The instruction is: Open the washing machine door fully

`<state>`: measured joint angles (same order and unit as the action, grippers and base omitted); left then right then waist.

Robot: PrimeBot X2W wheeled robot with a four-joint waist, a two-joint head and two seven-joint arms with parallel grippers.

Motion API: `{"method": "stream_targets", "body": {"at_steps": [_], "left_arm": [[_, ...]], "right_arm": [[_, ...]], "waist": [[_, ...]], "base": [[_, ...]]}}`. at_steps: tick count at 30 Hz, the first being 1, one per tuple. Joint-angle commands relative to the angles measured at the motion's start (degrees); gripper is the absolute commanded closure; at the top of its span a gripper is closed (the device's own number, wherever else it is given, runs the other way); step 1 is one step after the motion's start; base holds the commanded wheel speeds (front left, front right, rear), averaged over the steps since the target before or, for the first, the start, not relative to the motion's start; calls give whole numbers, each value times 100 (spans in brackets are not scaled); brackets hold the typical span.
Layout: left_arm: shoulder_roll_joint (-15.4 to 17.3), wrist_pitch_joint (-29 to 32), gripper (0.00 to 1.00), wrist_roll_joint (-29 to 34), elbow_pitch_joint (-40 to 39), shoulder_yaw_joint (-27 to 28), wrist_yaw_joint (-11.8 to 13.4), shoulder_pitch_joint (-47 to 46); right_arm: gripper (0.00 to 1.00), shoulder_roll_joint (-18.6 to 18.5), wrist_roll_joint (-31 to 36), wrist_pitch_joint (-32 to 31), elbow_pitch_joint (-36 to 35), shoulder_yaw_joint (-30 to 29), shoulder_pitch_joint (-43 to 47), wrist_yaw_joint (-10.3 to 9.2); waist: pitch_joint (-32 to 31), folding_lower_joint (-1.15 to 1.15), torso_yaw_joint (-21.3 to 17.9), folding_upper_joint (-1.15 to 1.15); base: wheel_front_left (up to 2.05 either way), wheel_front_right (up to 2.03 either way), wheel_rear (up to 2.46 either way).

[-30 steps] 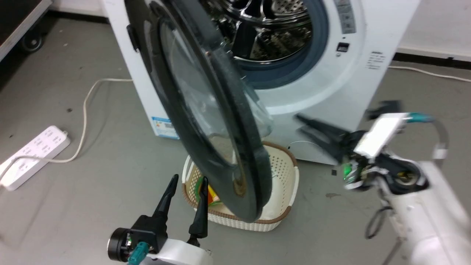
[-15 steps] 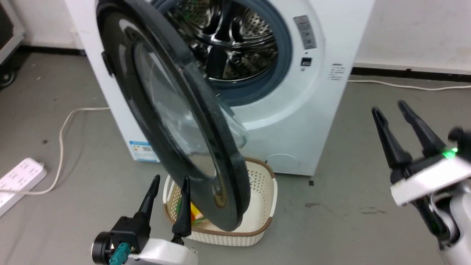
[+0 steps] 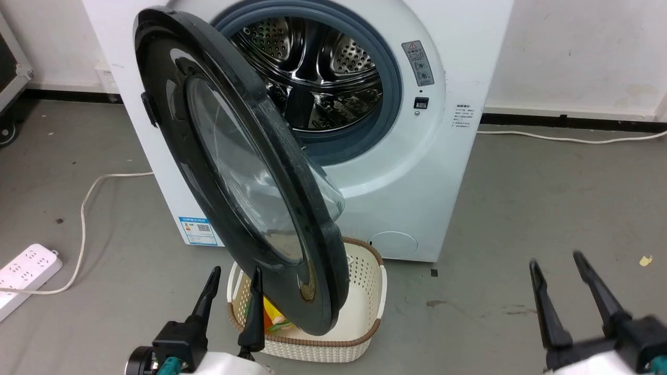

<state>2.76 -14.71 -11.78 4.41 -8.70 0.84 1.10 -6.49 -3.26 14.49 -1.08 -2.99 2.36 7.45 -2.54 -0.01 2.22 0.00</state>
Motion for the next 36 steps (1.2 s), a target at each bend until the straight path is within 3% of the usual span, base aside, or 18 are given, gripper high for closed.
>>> {"method": "stream_targets", "body": {"at_steps": [1, 7, 15, 25, 26, 27, 29, 36], "left_arm": [[11, -29, 0, 30, 37, -7, -30, 48], [11, -29, 0, 186, 134, -21, -28, 59], [11, -29, 0, 281, 523, -114, -128, 78], [11, -29, 0, 267, 590, -149, -76, 23], [11, -29, 85, 256, 599, -156, -89, 15], [11, -29, 100, 247, 577, -161, -105, 2], [11, -29, 100, 223, 501, -159, -127, -19], [11, -29, 100, 134, -873, 401, 38, -405]], "right_arm": [[0, 86, 207, 35, -85, -104, 158, 3], [0, 335, 492, 48, -113, -155, 542, 3], [0, 359, 393, 50, 71, -21, 494, 3], [0, 360, 243, 51, -22, -15, 430, 3], [0, 360, 239, 51, -22, -11, 428, 3], [0, 360, 233, 51, -22, -9, 425, 3], [0, 360, 215, 51, -24, -4, 416, 3], [0, 361, 131, 51, -50, 27, 342, 3]], "waist": [[-6, 1, -8, 0], [-10, 1, -64, 0], [-14, 1, -143, 0], [36, 1, -175, 0], [44, 1, -178, 0], [50, 1, -180, 0], [68, 1, -185, 0], [136, 1, -212, 0]], "base": [[0, 0, 0], [0, 0, 0], [0, 0, 0], [0, 0, 0], [0, 0, 0], [0, 0, 0], [0, 0, 0], [0, 0, 0]]}}
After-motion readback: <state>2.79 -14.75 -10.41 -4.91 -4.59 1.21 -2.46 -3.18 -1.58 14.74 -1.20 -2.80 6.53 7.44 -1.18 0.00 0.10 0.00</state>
